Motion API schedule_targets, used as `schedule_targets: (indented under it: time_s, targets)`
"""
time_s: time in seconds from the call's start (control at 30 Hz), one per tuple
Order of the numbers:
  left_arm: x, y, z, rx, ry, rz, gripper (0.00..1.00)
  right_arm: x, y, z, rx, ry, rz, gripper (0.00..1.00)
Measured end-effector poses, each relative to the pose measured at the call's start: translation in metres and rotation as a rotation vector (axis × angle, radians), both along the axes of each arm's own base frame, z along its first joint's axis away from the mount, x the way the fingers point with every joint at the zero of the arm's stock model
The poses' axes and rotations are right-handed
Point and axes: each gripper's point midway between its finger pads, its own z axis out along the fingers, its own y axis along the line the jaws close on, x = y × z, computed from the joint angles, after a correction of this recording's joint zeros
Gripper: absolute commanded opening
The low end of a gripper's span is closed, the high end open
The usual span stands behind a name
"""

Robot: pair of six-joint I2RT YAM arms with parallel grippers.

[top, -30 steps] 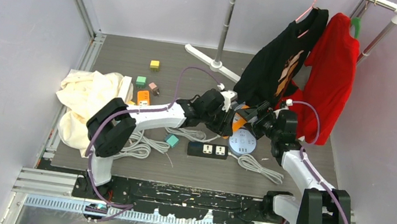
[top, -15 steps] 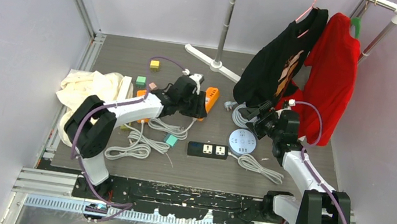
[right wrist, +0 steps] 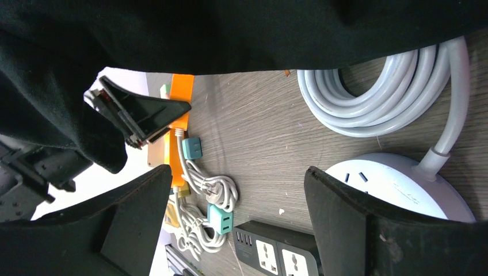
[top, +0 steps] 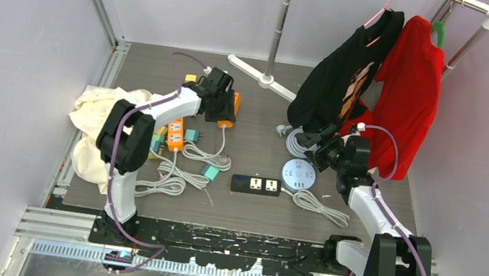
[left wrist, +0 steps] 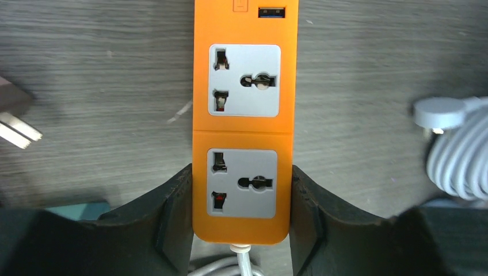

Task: Pull the plug off the socket
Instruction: Place the socket at the center of the board.

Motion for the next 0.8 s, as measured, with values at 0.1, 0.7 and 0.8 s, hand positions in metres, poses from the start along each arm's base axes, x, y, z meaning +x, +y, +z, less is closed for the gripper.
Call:
schedule_targets:
  time_s: [0.1, 0.7, 0.8]
  targets:
    - [0.008, 0.014, -0.013, 0.022, 0.054, 0.041, 0.01, 0.001, -0.002, 0.0, -0.003, -0.001, -0.005, 0.9]
    - [0.023, 0.044, -0.031, -0.023, 0.141, 0.122, 0.75, 0.002, -0.007, 0.0, -0.006, -0.003, -0.019, 0.9]
    - [0.011, 0.049, -0.034, -0.018, 0.149, 0.123, 0.79, 0.002, -0.007, 0.0, -0.006, -0.003, -0.019, 0.9]
